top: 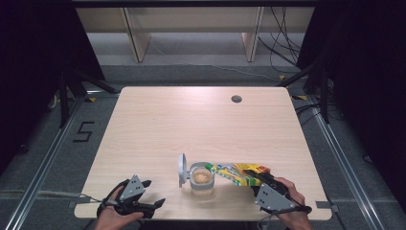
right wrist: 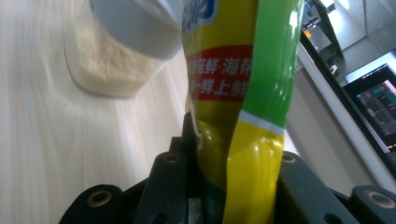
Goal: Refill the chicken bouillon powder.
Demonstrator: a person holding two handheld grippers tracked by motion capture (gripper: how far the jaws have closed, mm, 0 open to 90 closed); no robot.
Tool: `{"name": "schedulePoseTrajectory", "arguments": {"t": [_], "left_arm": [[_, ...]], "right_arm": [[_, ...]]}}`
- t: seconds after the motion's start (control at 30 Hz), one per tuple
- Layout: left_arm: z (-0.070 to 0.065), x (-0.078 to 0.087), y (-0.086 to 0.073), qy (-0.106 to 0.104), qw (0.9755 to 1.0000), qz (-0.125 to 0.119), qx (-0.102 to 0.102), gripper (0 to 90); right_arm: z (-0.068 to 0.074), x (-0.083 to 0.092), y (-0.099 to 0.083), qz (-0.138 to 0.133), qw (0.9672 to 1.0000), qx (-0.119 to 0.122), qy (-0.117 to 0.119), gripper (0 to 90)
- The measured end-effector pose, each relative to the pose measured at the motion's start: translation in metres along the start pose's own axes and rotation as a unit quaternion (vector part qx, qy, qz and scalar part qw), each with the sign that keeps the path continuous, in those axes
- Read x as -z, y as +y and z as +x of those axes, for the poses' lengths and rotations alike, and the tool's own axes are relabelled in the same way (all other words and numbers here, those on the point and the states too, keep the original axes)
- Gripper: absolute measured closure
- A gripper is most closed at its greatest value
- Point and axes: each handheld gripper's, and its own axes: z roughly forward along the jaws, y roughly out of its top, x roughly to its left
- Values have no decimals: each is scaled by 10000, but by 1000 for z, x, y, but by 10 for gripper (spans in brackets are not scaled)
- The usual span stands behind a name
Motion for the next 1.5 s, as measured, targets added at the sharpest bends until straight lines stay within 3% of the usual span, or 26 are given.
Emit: {"name": "schedulePoseTrajectory", "arguments": {"t": [0.17,0.2,0.3,0.37,0.53,0.6,0.63,0.67,0.7,0.73,0.77,0.8,0.87,0.93,0.97,1.0,1.1,1.13,1.23,1.27,1.3,1.37,1.4,1.5], "left_arm": [[-1,-1,0,7,10000,-51,81,195],[0,0,0,51,10000,39,-27,194],[0,0,1,-34,10000,3,32,194],[-1,-1,0,27,10000,-25,46,195],[0,-1,1,9,9999,100,-75,195],[-1,-2,0,24,10000,42,-14,194],[-1,-3,1,11,10000,-8,14,194],[0,-3,1,105,9999,2,-47,194],[0,-2,1,61,10000,33,-68,194],[0,-1,1,-25,9999,108,-63,195],[0,-1,0,18,10000,68,-51,194],[-1,-2,1,-17,10000,10,55,195],[-1,0,2,57,9999,66,-120,195],[-1,0,1,38,9999,60,-94,194],[-1,1,1,43,9999,51,-91,194],[-2,0,2,21,10000,-13,-22,194],[0,1,2,45,9998,37,-204,195],[0,1,1,103,9997,13,-234,194],[-2,1,2,87,9999,-25,-66,194],[-1,1,2,103,9998,-21,-142,195],[-1,2,1,119,9999,-9,-87,195],[0,3,2,123,9999,22,-85,195],[0,3,2,133,9999,7,-85,195],[-1,3,1,130,9999,-9,-59,195]], "right_arm": [[-3,-2,-5,-281,9972,-686,94,772],[-4,-3,-7,-317,9967,-735,125,774],[-6,-7,-12,-433,9941,-993,107,779],[-8,-9,-16,-494,9918,-1167,153,784],[-15,-18,-21,-671,9842,-1636,26,791],[-18,-23,-23,-743,9796,-1861,-122,792],[-19,-25,-25,-705,9771,-2005,-66,792],[-22,-29,-27,-774,9772,-1974,-103,793],[-25,-31,-29,-818,9763,-1996,-191,793],[-26,-33,-30,-802,9730,-2160,-122,794],[-28,-36,-32,-891,9707,-2226,-176,794],[-30,-38,-35,-923,9696,-2256,-194,794],[-31,-43,-39,-926,9623,-2550,-191,795],[-32,-46,-43,-890,9609,-2607,-261,795],[-33,-47,-44,-873,9648,-2466,-253,795],[-31,-46,-44,-840,9605,-2648,-140,795],[-31,-45,-43,-806,9643,-2508,-260,794],[-30,-45,-42,-763,9631,-2568,-238,793],[-29,-41,-41,-614,9640,-2581,-184,788],[-28,-39,-41,-551,9634,-2617,-181,785],[-26,-37,-40,-518,9598,-2747,-270,782],[-27,-33,-41,-434,9581,-2821,-257,778],[-29,-28,-43,-347,9602,-2756,-297,777],[-29,-24,-47,-346,9589,-2786,-414,777]]}}
